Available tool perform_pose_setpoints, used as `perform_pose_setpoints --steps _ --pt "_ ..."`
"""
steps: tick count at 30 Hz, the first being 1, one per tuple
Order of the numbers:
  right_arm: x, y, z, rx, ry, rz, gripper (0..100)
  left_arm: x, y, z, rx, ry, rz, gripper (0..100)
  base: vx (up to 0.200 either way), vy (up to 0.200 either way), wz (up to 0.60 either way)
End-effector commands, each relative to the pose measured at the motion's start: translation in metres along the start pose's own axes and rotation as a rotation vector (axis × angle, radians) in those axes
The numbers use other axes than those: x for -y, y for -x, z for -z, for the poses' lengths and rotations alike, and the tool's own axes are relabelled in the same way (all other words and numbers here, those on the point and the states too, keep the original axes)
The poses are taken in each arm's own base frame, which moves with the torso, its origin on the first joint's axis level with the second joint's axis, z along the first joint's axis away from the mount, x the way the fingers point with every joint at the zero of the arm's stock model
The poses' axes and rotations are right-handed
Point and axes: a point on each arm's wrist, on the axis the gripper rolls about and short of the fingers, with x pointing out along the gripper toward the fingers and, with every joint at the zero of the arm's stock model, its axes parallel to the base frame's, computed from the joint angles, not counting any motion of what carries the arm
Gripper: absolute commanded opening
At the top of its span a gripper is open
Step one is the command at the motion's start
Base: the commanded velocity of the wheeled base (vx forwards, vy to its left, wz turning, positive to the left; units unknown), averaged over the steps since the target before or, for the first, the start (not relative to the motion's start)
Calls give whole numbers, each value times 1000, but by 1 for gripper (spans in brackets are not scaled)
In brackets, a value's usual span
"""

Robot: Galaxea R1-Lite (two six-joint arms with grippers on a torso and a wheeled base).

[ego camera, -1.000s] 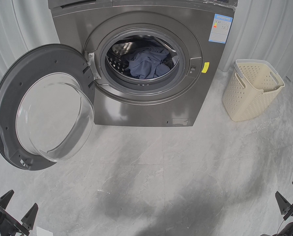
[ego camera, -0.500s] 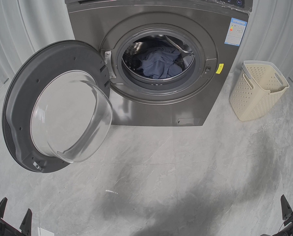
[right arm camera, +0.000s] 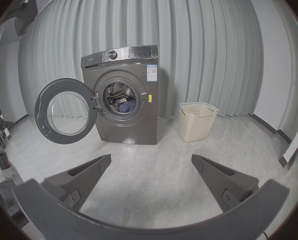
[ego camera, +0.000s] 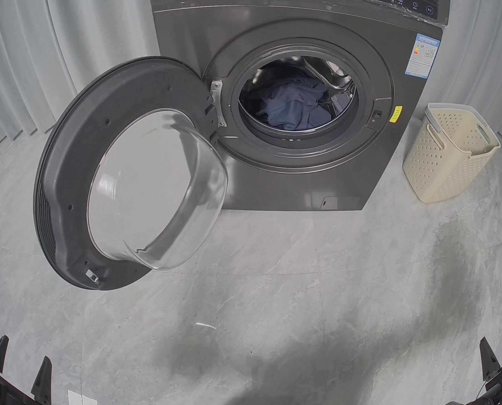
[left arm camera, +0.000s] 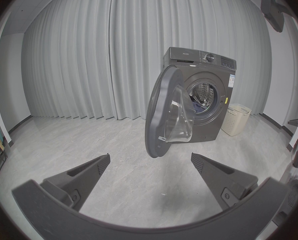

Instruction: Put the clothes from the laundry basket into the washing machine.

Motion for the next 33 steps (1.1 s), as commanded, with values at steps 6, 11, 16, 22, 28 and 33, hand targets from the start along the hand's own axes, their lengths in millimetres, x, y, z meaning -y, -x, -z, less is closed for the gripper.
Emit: perform_pose_setpoints --steps 6,11,16,22,28,33 --pt "0 -1 5 -14 -2 3 100 0 -1 5 -10 0 0 100 200 100 0" --pt "0 -1 5 -14 -2 3 100 0 -1 5 -10 -2 0 100 120 120 0" --pt "0 -1 5 -14 -2 3 100 0 -1 4 -8 -6 -3 100 0 0 0" --pt "0 -1 5 -14 -2 3 100 0 0 -1 30 -19 -15 100 0 0 0" --pt "0 -1 5 -14 -2 2 100 2 -4 -87 94 9 106 100 0 0 0" --pt "0 -1 5 -14 -2 2 100 5 -34 -101 -23 14 224 100 0 0 0"
